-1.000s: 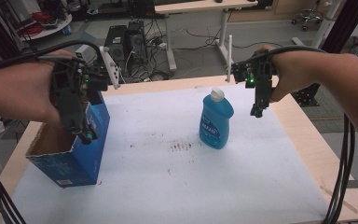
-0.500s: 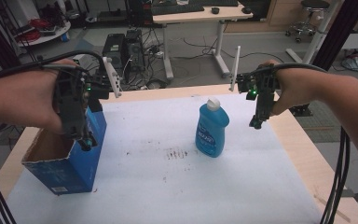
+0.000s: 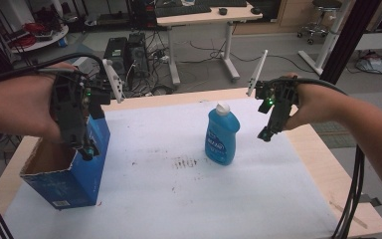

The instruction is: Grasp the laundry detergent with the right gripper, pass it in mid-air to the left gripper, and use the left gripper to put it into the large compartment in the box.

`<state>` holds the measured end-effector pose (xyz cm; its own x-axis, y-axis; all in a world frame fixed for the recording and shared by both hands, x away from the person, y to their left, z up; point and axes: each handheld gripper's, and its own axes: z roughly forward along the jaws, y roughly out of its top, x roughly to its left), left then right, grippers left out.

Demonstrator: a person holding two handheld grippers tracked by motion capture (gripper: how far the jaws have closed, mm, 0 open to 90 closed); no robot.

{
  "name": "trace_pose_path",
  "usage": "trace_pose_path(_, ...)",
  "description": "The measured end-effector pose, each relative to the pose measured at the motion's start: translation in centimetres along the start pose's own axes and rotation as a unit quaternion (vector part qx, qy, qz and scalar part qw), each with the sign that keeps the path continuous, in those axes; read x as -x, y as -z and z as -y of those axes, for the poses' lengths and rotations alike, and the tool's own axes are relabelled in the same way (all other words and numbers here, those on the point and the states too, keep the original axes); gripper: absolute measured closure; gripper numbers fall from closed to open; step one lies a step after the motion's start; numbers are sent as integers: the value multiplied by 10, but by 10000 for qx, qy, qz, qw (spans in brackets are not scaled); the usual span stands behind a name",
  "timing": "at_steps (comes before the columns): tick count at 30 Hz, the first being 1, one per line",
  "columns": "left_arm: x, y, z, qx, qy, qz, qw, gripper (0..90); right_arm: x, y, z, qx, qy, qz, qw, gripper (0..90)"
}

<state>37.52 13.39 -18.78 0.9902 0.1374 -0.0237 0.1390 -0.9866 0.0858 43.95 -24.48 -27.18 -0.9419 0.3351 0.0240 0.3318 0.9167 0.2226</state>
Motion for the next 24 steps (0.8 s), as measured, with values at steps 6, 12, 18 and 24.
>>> trace_pose_path(6, 1, 0, 2, 3, -21, -3, 10000, 17, -5, -15, 15, 354, -309, -86, 9989, 15)
trace_pose_path(12, 2, 2, 3, 7, -43, -8, 10000, 17, -10, -28, 26, 713, -569, -20, 9958, 15)
trace_pose_path(18, 2, 2, 4, 37, -48, -11, 10000, 17, -15, -39, 34, 1328, -901, 55, 9870, 15)
trace_pose_path(24, 3, 3, 6, 38, -62, -7, 10000, 17, -19, -56, 38, 1642, -1117, 40, 9801, 15)
